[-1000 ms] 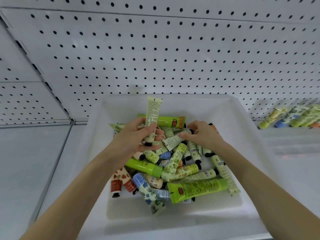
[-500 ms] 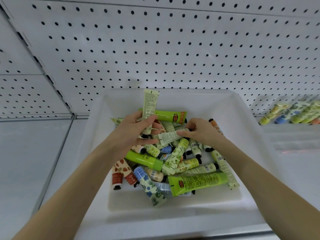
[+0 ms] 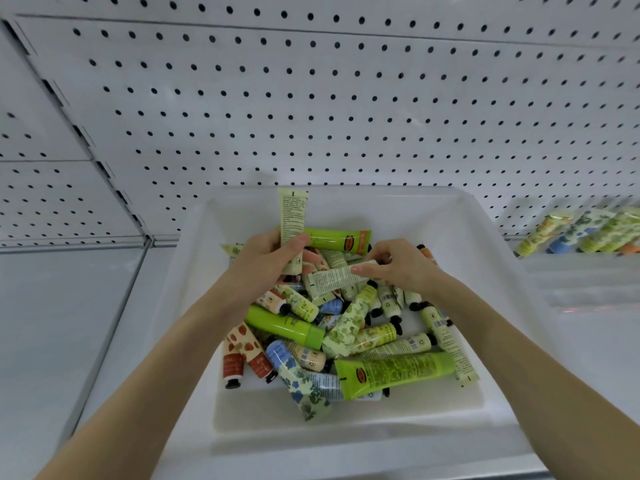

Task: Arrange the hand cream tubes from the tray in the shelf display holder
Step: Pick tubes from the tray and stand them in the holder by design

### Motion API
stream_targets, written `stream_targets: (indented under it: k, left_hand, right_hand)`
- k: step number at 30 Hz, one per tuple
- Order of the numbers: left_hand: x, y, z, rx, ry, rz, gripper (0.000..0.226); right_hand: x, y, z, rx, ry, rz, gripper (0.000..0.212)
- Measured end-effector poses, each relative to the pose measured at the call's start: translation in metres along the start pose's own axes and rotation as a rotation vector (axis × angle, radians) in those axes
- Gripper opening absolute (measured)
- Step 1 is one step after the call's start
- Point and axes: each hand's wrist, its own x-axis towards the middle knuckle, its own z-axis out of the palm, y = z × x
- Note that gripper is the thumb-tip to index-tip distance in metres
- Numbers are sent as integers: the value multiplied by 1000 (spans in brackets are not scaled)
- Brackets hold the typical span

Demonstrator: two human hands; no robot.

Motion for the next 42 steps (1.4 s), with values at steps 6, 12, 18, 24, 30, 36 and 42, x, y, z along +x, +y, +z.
stream_targets:
  k: [6,12,18,24,30,36,42]
  left_hand:
    - [-1,-1,3,157,11,15,28]
    - [-4,-1,9,121,-123,-32,27]
    - [-5,-3,10,41,-207,-67,25]
    - [-5,-3,9,-47,-280,-95,23]
    - [-5,-5,10,-37,-332,-79,27]
    - [-7,-5,12,-15,-386,-27,36]
    - [-6,-5,4,-6,-284,-36,25]
  right_hand:
    - [-13,-23,-17,279,-68,-87,21]
    - [-23,-35,-17,369,-204,-120,18]
    - [-26,-39,-18,417,-206,-137,26]
    - [-28,-41,-20,484,-191,-154,25]
    - [-30,-41,-19,509,-185,-147,24]
    - [-29,-42,-13,522,-221,-159,26]
    - [-23,-27,-22,165,-170,-113,31]
